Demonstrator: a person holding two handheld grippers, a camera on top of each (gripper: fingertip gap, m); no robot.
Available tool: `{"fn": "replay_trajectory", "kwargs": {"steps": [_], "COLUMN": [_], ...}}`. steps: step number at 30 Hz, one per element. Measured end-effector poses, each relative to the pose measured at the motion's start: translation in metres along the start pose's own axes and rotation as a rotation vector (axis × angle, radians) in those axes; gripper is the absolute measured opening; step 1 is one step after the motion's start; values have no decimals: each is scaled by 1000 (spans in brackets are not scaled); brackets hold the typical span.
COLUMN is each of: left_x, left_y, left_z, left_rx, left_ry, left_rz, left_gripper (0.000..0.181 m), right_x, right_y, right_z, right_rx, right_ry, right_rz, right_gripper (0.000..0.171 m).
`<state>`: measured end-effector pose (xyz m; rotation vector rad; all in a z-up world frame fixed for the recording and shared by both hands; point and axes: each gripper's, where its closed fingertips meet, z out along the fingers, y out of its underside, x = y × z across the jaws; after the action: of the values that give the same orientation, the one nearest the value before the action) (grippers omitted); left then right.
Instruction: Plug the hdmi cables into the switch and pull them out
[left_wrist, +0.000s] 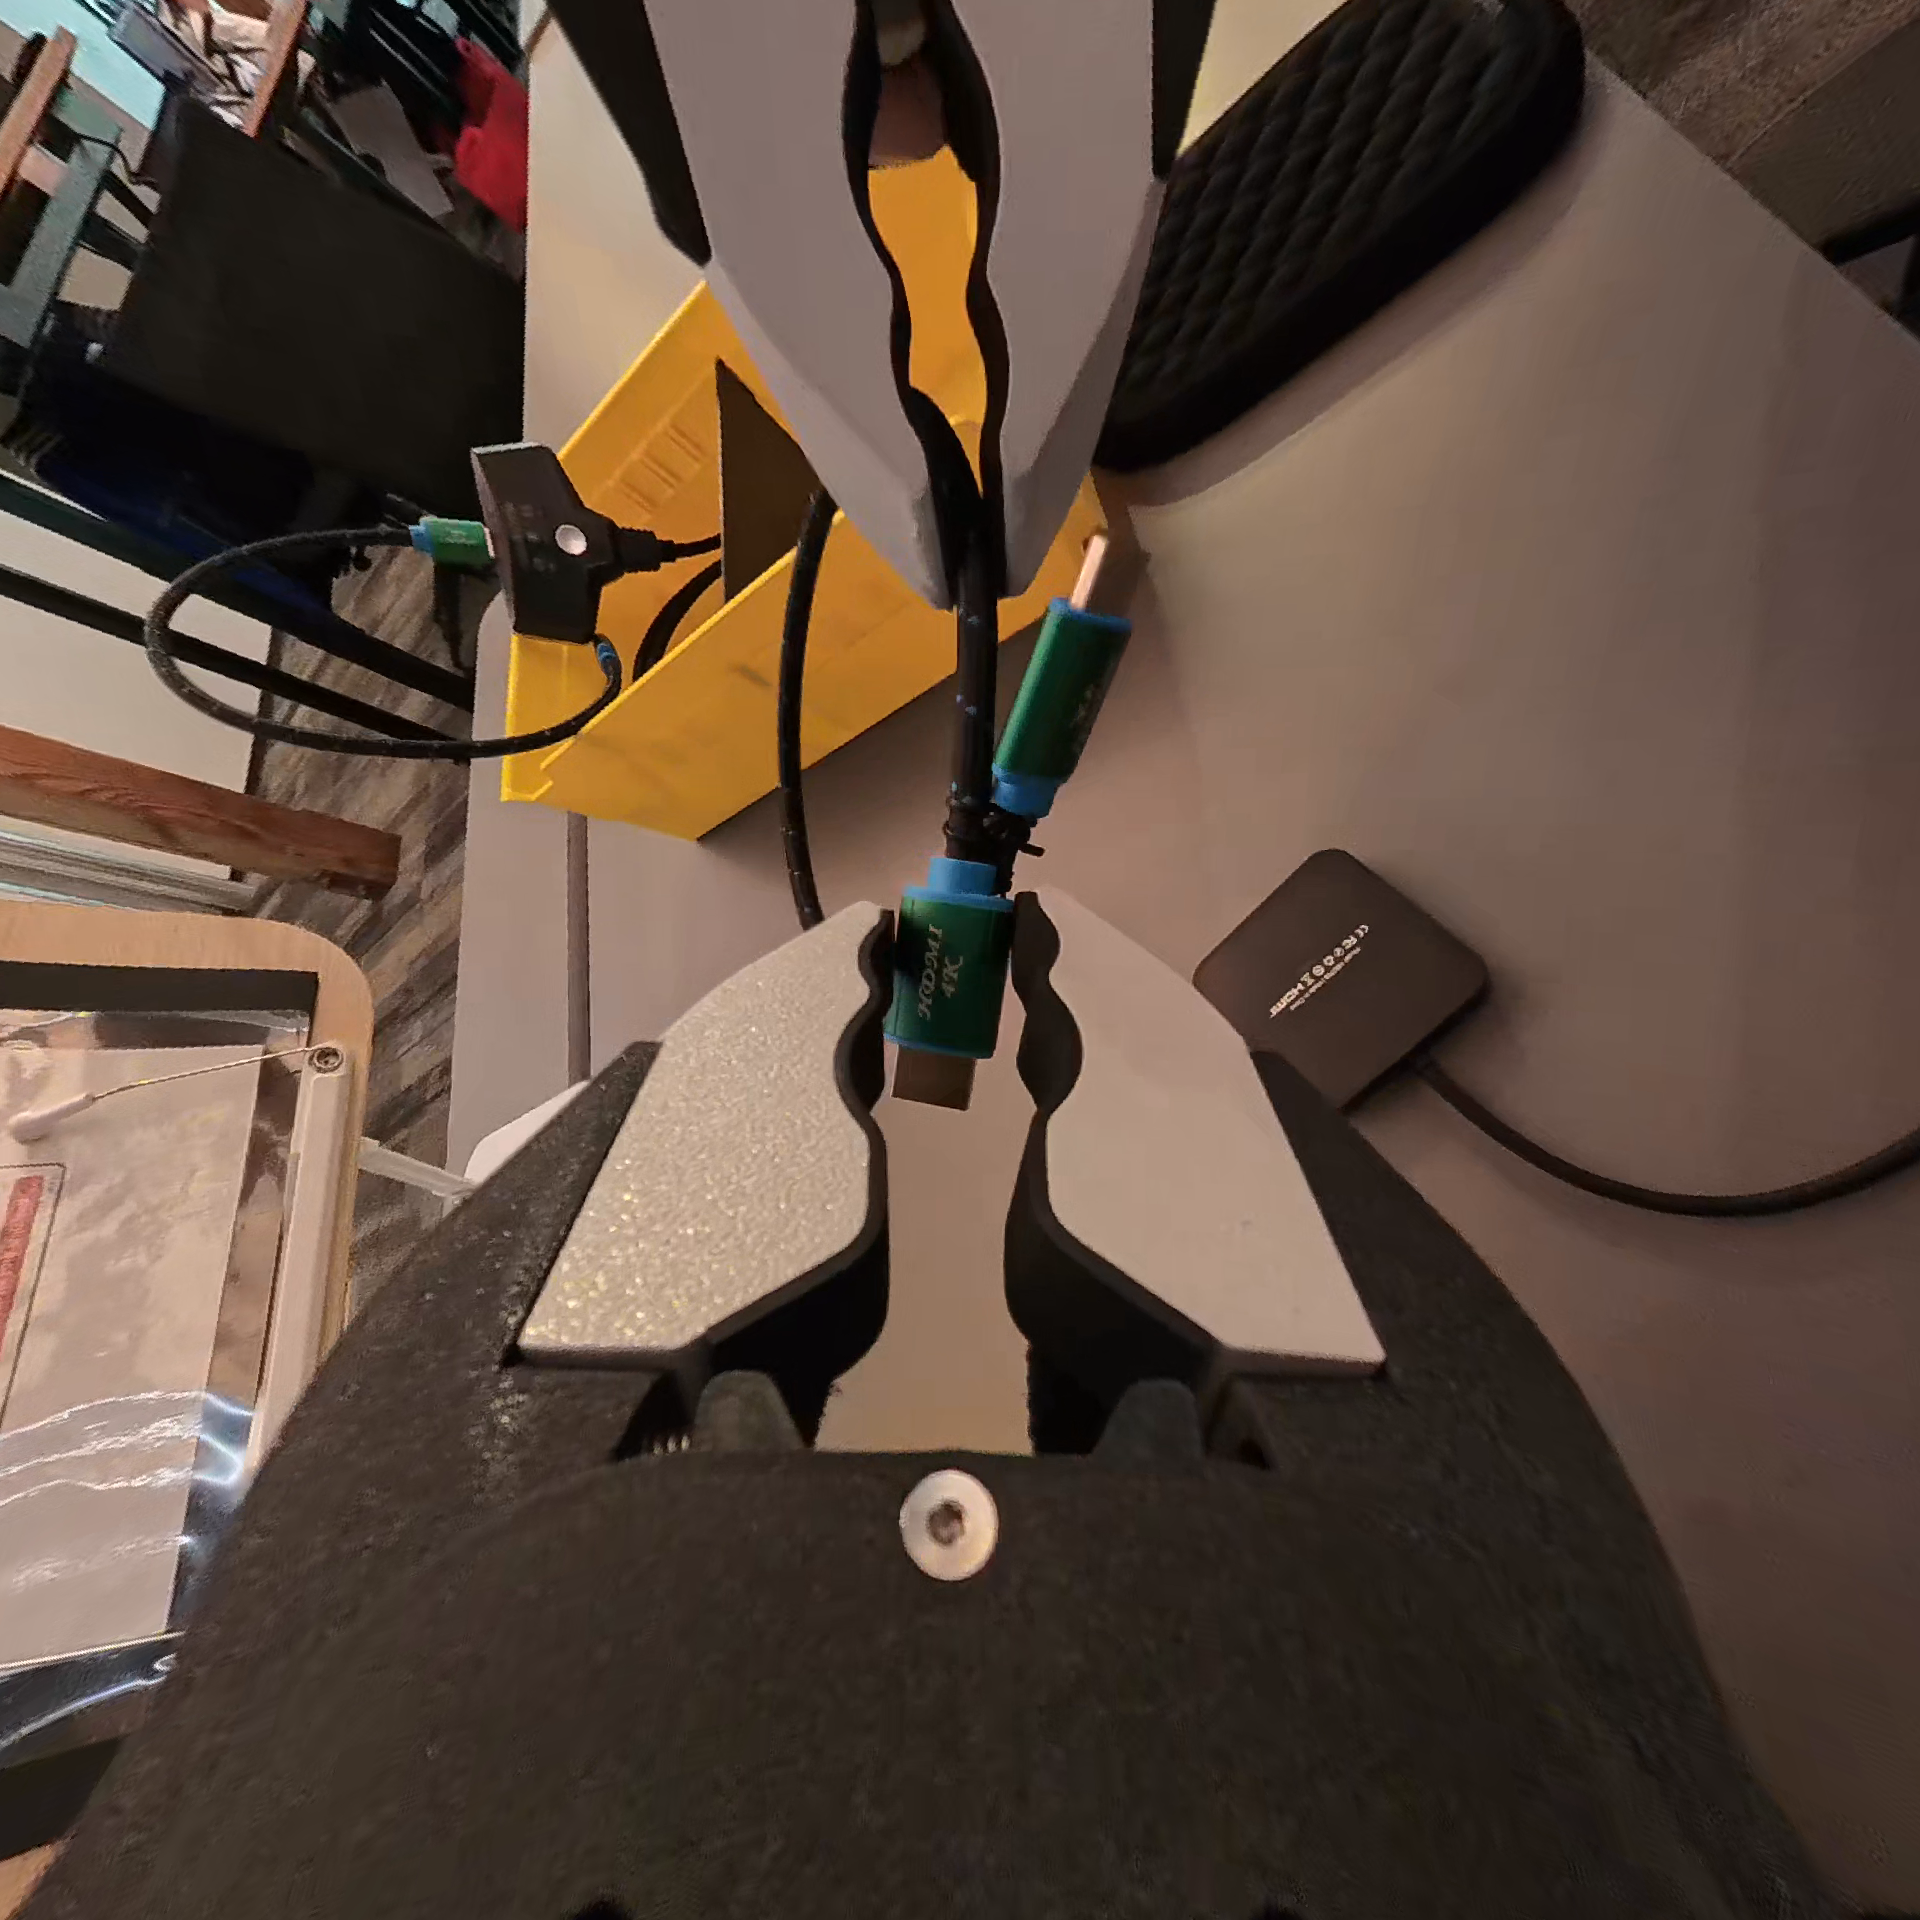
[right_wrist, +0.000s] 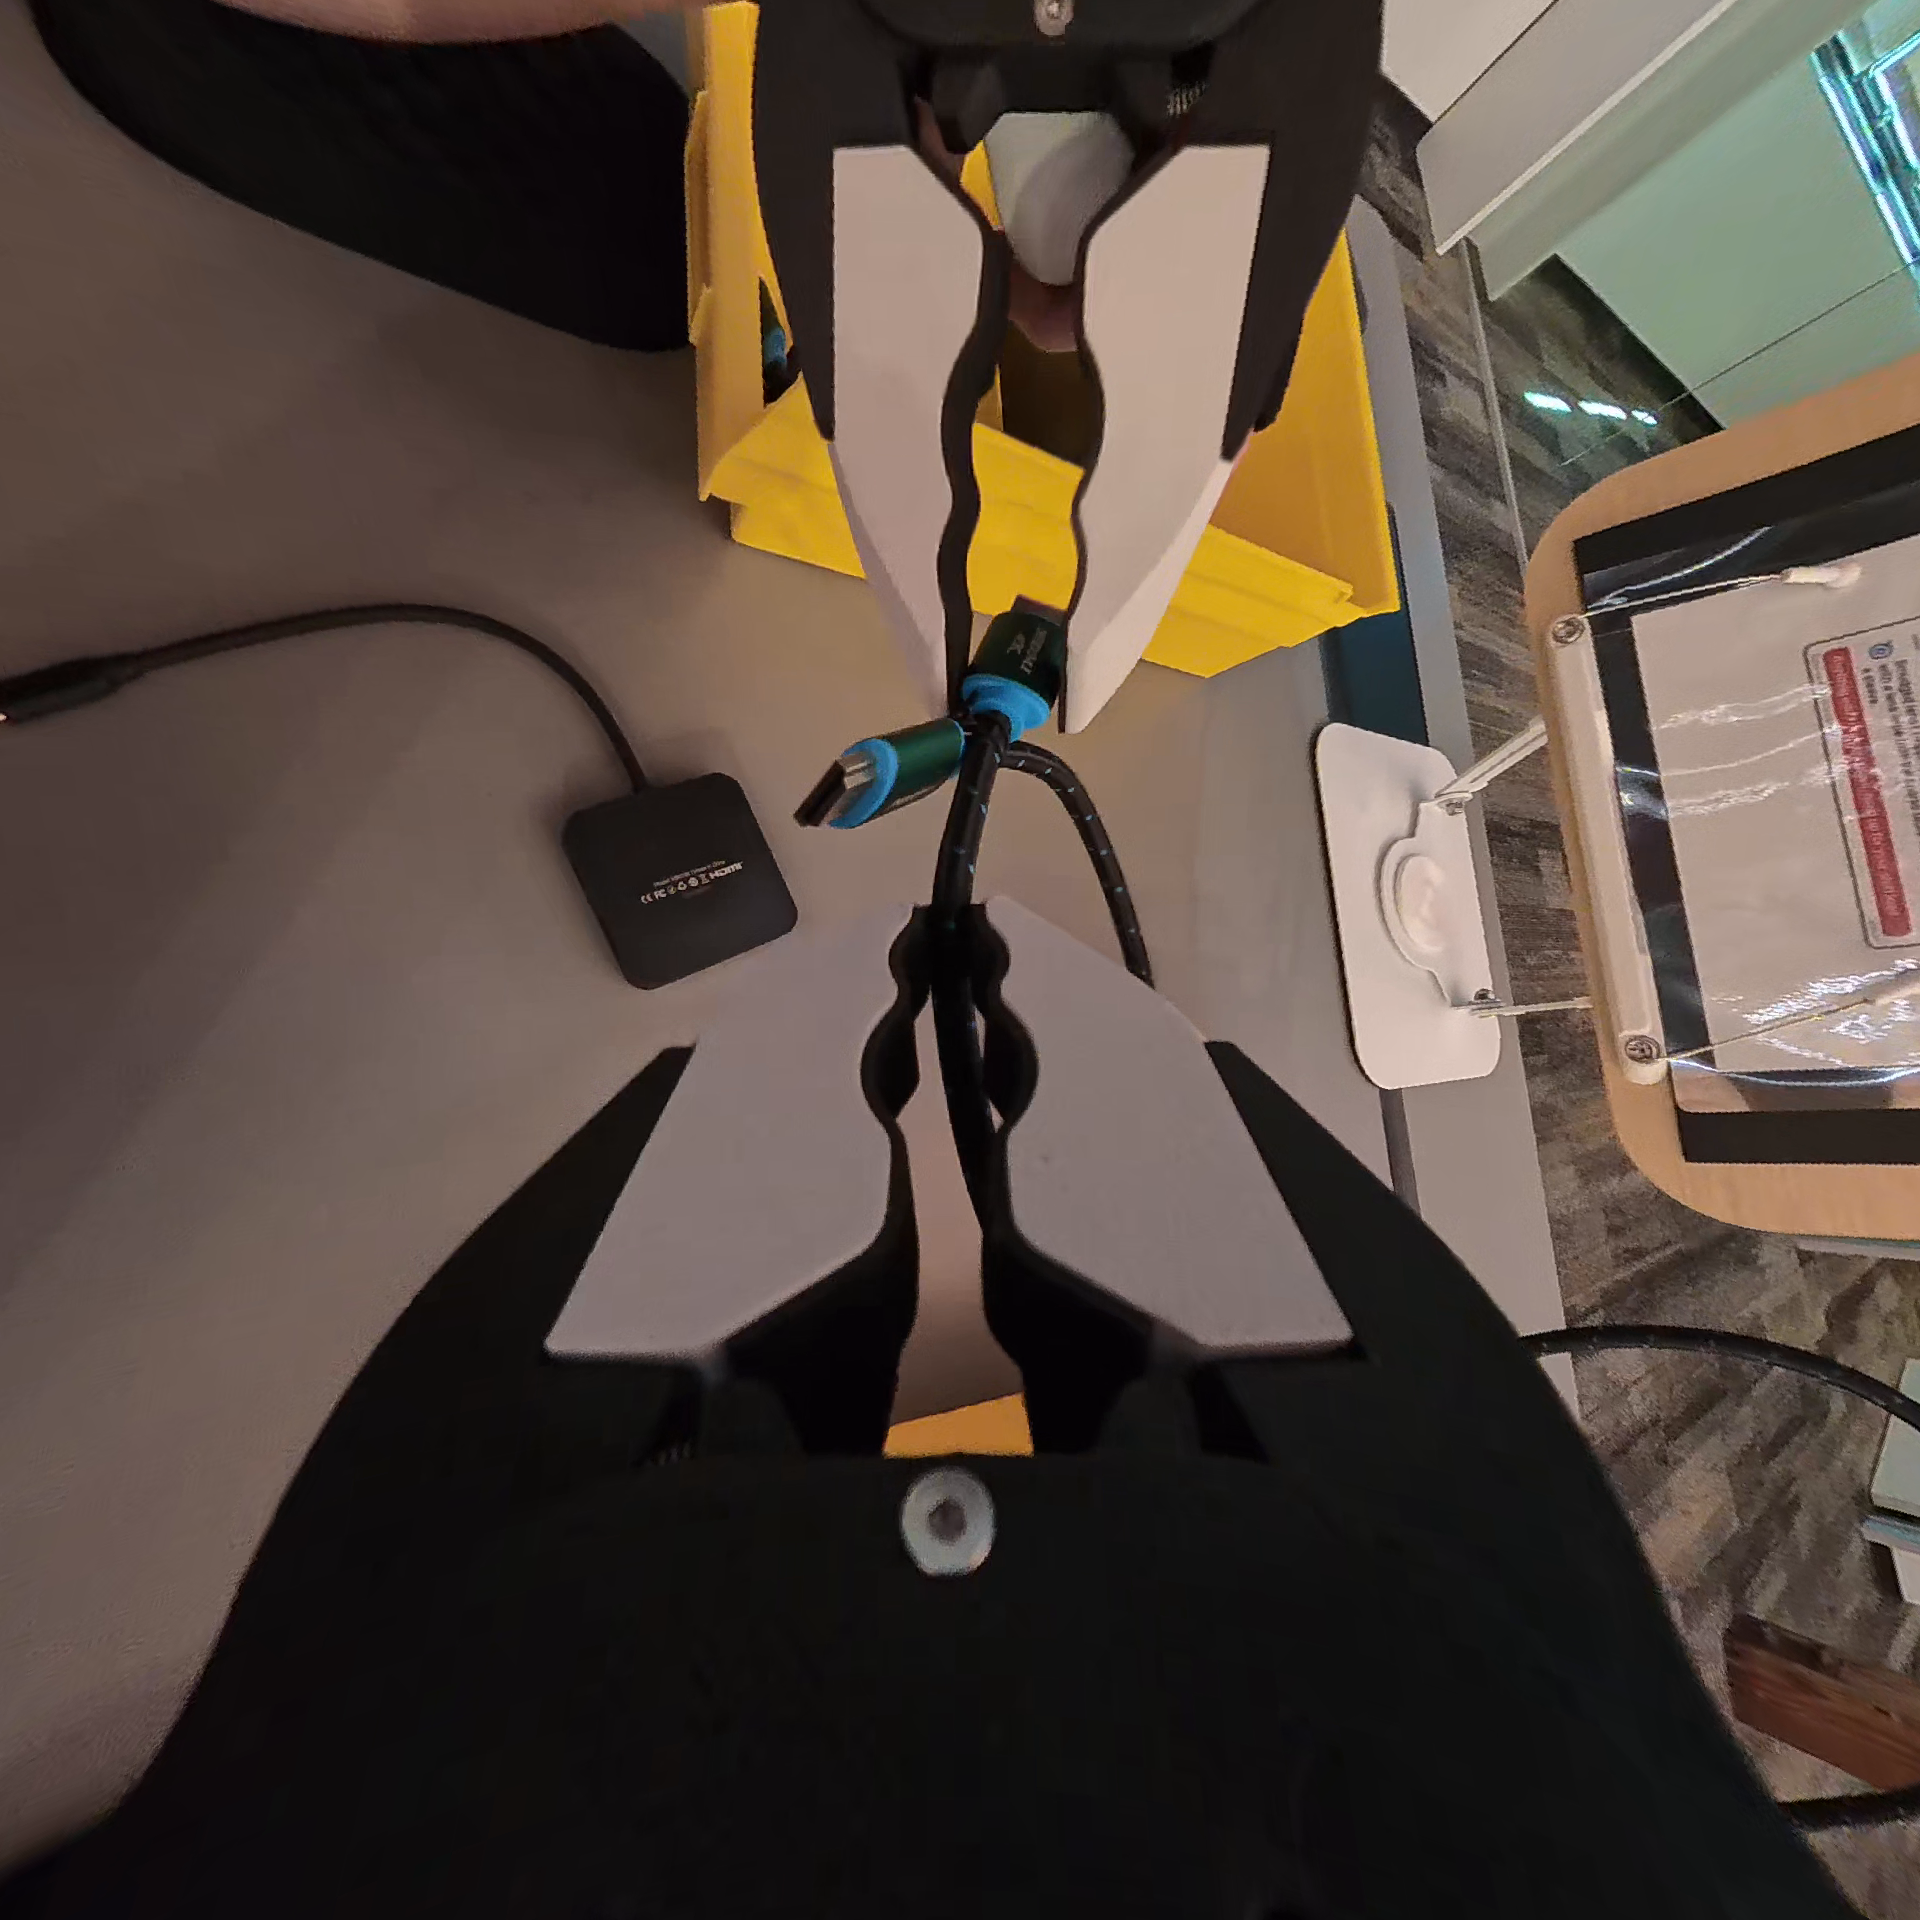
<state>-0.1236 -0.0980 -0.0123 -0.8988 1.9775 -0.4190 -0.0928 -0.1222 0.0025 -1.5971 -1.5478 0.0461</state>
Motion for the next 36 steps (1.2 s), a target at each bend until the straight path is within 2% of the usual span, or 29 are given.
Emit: {"fn": "replay_trajectory", "kwargs": {"steps": [7, 9, 12, 14, 17, 20, 23, 25, 28, 32, 36], "left_x": [-25, -33, -42, -46, -53, -56, -50, -45, -41, -37, -30], "left_y": [-8, -11, -13, -14, -14, -22, -35, -39, -41, -41, -43], "left_z": [-10, -18, -30, -38, -47, -55, -56, -54, -52, -57, -59], "left_rx": [6, 22, 41, 56, 82, 128, 173, 171, 159, 185, 201], "left_ry": [-137, -180, -225, -244, -276, -294, -272, -261, -255, -220, -185], "left_rz": [-6, -14, -22, -33, -48, -53, -37, -9, 20, 15, 39], "left_gripper": [20, 20, 18, 17, 16, 15, 15, 15, 16, 15, 15], "right_x": [32, 42, 50, 34, -4, -24, -4, 23, 47, 42, 38], "right_y": [-3, -7, -23, -35, -39, -37, -46, -60, -75, -85, -90], "right_z": [-9, -14, -32, -39, -20, 19, 42, 34, 13, 8, 6], "right_rx": [40, 87, 239, 391, 523, 582, 707, 854, 1007, 1047, 1090], "right_ry": [182, 234, 319, 245, -31, -211, -189, -109, -18, -37, -94], "right_rz": [17, 53, 94, 171, 379, 584, 743, 783, 771, 703, 721], "right_gripper": [15, 28, 29, 20, 20, 35, 54, 55, 49, 40, 29]}}
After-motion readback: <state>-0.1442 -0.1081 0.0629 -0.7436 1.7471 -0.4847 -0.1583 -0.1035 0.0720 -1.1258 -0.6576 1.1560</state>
